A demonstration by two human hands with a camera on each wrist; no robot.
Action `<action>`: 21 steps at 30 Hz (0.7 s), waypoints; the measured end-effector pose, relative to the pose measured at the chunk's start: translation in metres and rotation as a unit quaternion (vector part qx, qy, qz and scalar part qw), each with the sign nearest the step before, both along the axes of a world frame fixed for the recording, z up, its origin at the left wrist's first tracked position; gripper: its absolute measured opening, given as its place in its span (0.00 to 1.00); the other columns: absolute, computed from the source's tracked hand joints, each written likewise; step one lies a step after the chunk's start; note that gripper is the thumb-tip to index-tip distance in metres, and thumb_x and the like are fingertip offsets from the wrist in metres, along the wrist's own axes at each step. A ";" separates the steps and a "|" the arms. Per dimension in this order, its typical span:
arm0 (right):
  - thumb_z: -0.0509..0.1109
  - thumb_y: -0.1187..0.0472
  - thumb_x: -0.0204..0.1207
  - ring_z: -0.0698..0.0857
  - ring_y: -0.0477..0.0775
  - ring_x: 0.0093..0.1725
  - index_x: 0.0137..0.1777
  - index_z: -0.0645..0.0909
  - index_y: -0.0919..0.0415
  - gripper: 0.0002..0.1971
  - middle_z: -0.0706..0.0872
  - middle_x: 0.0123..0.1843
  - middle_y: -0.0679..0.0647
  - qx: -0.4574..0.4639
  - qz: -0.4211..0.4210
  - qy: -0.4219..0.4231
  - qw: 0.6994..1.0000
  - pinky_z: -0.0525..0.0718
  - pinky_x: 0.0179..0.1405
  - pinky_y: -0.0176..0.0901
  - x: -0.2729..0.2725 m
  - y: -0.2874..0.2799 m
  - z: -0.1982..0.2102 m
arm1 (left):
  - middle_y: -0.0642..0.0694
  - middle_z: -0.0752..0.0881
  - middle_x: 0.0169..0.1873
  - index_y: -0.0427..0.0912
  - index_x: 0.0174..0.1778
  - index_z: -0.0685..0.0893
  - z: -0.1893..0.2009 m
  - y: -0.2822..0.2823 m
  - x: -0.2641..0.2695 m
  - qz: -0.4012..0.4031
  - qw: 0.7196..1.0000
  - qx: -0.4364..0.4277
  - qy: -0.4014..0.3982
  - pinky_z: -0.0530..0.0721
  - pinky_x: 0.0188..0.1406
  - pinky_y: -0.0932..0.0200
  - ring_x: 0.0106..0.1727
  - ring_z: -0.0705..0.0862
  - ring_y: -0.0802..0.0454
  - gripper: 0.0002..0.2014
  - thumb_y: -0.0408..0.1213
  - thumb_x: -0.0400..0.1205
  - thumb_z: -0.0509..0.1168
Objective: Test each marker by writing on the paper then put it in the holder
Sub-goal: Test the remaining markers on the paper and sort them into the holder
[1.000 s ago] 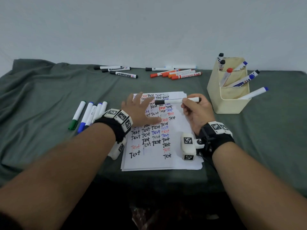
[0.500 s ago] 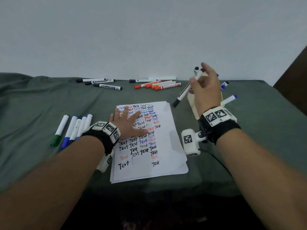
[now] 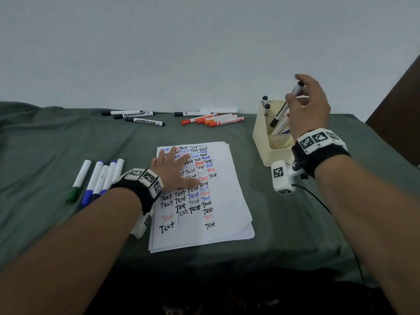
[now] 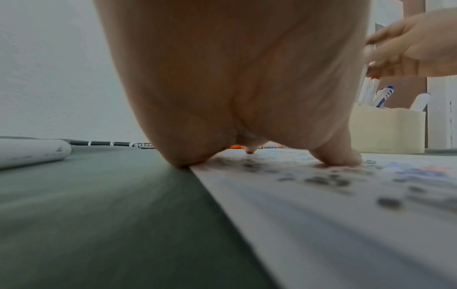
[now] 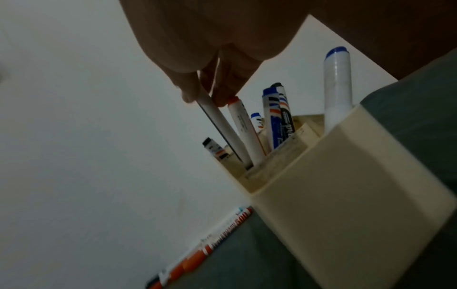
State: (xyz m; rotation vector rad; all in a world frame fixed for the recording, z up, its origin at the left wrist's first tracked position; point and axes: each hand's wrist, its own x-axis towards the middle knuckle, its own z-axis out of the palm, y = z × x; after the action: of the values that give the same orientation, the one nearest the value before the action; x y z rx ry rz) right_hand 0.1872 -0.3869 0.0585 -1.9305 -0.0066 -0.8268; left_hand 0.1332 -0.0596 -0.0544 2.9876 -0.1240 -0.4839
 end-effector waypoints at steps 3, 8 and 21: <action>0.71 0.61 0.83 0.85 0.50 0.63 0.67 0.88 0.51 0.15 0.85 0.66 0.53 -0.138 -0.009 0.079 0.987 0.74 0.63 0.31 0.007 0.002 -0.011 | 0.46 0.36 0.88 0.61 0.88 0.44 0.000 0.000 0.001 0.000 1.000 -0.002 -0.003 0.43 0.84 0.34 0.87 0.35 0.35 0.59 0.85 0.62 0.50; 0.70 0.62 0.83 0.67 0.63 0.81 0.76 0.81 0.58 0.21 0.73 0.80 0.59 -0.249 -0.022 0.085 0.964 0.65 0.79 0.46 -0.005 0.016 -0.022 | 0.47 0.35 0.88 0.61 0.88 0.45 0.003 0.001 0.002 0.006 1.000 -0.019 0.006 0.43 0.84 0.35 0.87 0.34 0.37 0.62 0.85 0.58 0.51; 0.74 0.47 0.81 0.80 0.56 0.74 0.85 0.69 0.54 0.34 0.82 0.76 0.54 -0.346 0.208 0.358 0.842 0.74 0.65 0.41 -0.055 0.075 -0.057 | 0.47 0.83 0.66 0.54 0.61 0.75 0.040 0.020 -0.031 0.209 0.964 -0.139 -0.087 0.75 0.43 0.60 0.51 0.83 0.51 0.22 0.61 0.78 0.71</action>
State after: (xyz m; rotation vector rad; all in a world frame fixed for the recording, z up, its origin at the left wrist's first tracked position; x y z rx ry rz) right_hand 0.1320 -0.3123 0.0019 -2.6768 -0.3008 0.2837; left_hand 0.1019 -0.0398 -0.0147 2.6658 0.3854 -0.1398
